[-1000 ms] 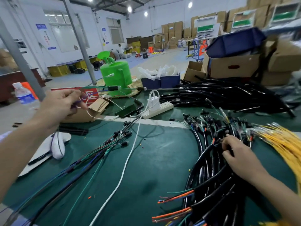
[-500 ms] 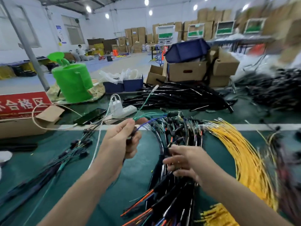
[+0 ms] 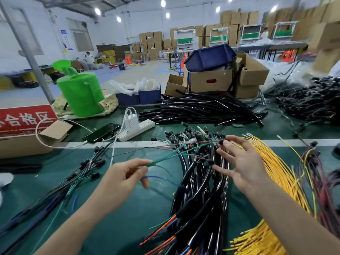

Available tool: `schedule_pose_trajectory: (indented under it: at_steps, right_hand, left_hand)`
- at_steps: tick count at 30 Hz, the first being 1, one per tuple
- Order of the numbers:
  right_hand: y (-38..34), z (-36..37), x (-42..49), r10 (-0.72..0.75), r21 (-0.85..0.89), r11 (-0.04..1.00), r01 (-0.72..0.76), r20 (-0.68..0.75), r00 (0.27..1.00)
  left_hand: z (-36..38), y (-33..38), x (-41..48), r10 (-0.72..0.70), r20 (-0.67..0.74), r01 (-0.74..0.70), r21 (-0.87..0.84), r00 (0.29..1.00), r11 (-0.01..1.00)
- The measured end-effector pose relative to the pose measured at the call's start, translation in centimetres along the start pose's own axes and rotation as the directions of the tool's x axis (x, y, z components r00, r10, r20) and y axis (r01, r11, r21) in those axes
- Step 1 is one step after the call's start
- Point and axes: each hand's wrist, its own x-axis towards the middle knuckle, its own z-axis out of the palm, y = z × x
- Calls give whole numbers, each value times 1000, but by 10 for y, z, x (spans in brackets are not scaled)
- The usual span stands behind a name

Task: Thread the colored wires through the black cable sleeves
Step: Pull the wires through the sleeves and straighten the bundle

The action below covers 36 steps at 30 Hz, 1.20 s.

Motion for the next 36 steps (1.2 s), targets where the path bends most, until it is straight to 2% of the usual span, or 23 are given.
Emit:
schedule_pose_trajectory:
  at_steps: [3, 7, 11, 13, 15, 16, 17, 19, 21, 23, 26, 29, 31, 36]
  right_hand:
    - [-5, -1, 7, -46, 4, 999, 46, -39, 998]
    - [-3, -7, 15, -71, -15, 997, 70, -119, 990]
    - [6, -9, 18, -80, -65, 995, 70, -159, 984]
    - [11, -8, 17, -109, -138, 986, 90, -134, 985]
    - [15, -7, 16, -161, -303, 944, 131, -77, 984]
    - [18, -6, 15, -203, -460, 872, 168, -27, 979]
    - [20, -5, 14, -239, -629, 749, 208, 37, 970]
    - [23, -1, 9, -263, -810, 496, 313, 203, 943]
    - [25, 5, 4, -202, -811, 403, 424, 374, 905]
    - [28, 11, 1, -126, -806, 318, 499, 486, 865]
    - [34, 16, -1, -69, -826, 169, 537, 534, 843]
    - [38, 17, 1, -81, -825, 92, 557, 551, 830]
    - [39, 14, 3, -124, -791, 148, 594, 581, 804]
    - [23, 9, 3, -219, -666, 463, 585, 554, 804]
  left_hand:
    - [-8, -9, -7, 29, 13, -30, 136, 999, 990]
    - [-17, -19, -14, 1, -9, 1, 237, 1000, 972]
    - [-34, -30, -21, -34, 30, 20, 370, 999, 929]
    - [-46, -35, -24, -33, 46, 9, 446, 998, 895]
    - [-55, -39, -26, -53, 43, 28, 459, 998, 888]
    - [-58, -41, -26, -61, 38, 37, 453, 997, 891]
    - [-59, -43, -26, -62, 39, 38, 449, 997, 893]
    - [-57, -45, -26, -62, 65, 27, 442, 996, 897]
    - [-53, -46, -24, -67, 90, 24, 415, 994, 910]
    - [-46, -46, -19, -88, 112, 40, 371, 990, 928]
    - [-28, -43, -7, -129, 160, 65, 355, 979, 933]
    - [-12, -40, 4, -133, 171, 60, 378, 976, 924]
    - [-9, -38, 9, -124, 150, 56, 394, 981, 917]
    - [-22, -32, 13, -50, 110, 10, 339, 993, 941]
